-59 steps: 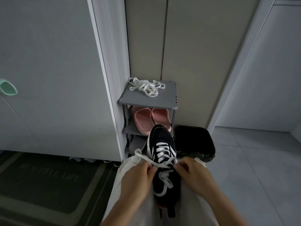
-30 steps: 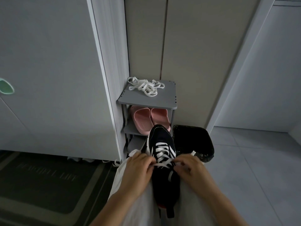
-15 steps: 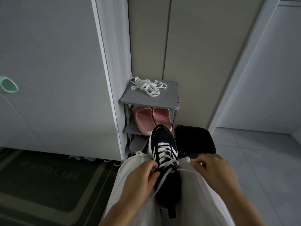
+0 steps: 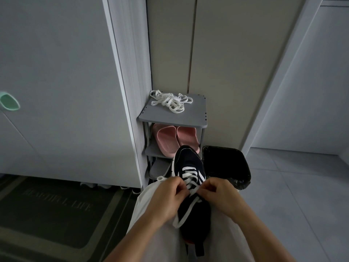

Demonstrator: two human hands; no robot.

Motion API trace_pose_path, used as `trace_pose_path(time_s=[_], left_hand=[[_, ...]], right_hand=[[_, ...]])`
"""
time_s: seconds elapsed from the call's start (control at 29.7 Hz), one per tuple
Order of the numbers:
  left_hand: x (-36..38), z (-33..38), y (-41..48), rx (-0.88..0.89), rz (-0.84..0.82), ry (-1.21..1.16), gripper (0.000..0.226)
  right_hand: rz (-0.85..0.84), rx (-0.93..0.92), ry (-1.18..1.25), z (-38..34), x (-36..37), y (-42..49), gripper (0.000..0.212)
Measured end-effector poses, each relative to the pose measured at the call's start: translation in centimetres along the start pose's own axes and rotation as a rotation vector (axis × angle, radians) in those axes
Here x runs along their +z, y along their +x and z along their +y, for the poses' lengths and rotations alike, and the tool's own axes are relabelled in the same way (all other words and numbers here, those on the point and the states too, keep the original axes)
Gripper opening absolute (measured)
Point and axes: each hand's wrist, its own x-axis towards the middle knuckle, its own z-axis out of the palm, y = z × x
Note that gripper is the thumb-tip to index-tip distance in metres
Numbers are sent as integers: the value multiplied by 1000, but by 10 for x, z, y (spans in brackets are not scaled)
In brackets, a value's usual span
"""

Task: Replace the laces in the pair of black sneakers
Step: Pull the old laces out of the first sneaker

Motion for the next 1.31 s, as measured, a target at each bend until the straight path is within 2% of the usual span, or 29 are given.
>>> trace_pose_path(time_s=[0.07, 0.17, 0.27, 0.34, 0.4, 0.5, 0.57, 0.64, 0.67, 0.74, 0.81, 0.87, 0.91, 0.97, 1.04, 1.08, 1.11, 1.18, 1.24, 1.31], left_hand=[[-3, 1, 2, 23, -2, 25, 17], [-8, 2, 6, -26, -120, -90, 12], [-17, 3, 11, -179, -238, -431, 12], [-23, 0, 16, -277, -233, -649, 13], [-26, -2, 17, -320, -181, -726, 11], [-22, -7, 11, -328, -123, -654, 27], [-15, -9, 3, -254, -111, -403, 29], [-9, -8, -3, -111, -91, -125, 19], [-7, -5, -5, -43, -67, -63, 18], [-8, -4, -8, 28, -16, -93, 16], [-11, -1, -8, -16, 11, -324, 15], [-13, 3, -5, -117, 9, -515, 19], [-16, 3, -2, -153, 5, -531, 21], [-29, 5, 4, -161, -16, -498, 19], [-45, 2, 12, -119, -39, -358, 15], [-51, -1, 16, -93, -18, -253, 16], [-54, -6, 18, -75, 29, -179, 18], [-52, -11, 16, -102, 116, -196, 24], [-42, -14, 10, -181, 147, -226, 25], [-31, -15, 2, -260, 91, -168, 29]], right_hand=[[-44, -38, -69, -2, -2, 1, 7], [-8, -96, -87, -4, -2, 3, 13], [-39, -84, 0, -5, -6, 8, 16], [-57, -81, 57, -4, -12, 13, 16], [-39, -77, 168, -3, -22, 15, 15], [-59, -75, 131, 5, -33, 13, 17], [-92, -67, -77, 13, -31, 11, 19], [-33, -74, -173, 18, -25, 10, 18], [12, -55, -115, 19, -23, 10, 16], [56, 11, 212, 18, -20, 7, 11], [-12, 47, 582, 12, -20, 2, 9], [-62, 48, 683, 9, -22, -1, 9], [-51, 41, 618, 8, -24, 0, 9], [56, 14, 260, 11, -31, 8, 12], [177, -33, -128, 13, -39, 14, 20], [231, -59, -211, 14, -42, 15, 22], [267, -73, -220, 16, -44, 14, 22], [243, -23, -124, 19, -45, 13, 20], [115, 68, -94, 21, -39, 9, 37], [36, 98, -84, 23, -29, 4, 47]])
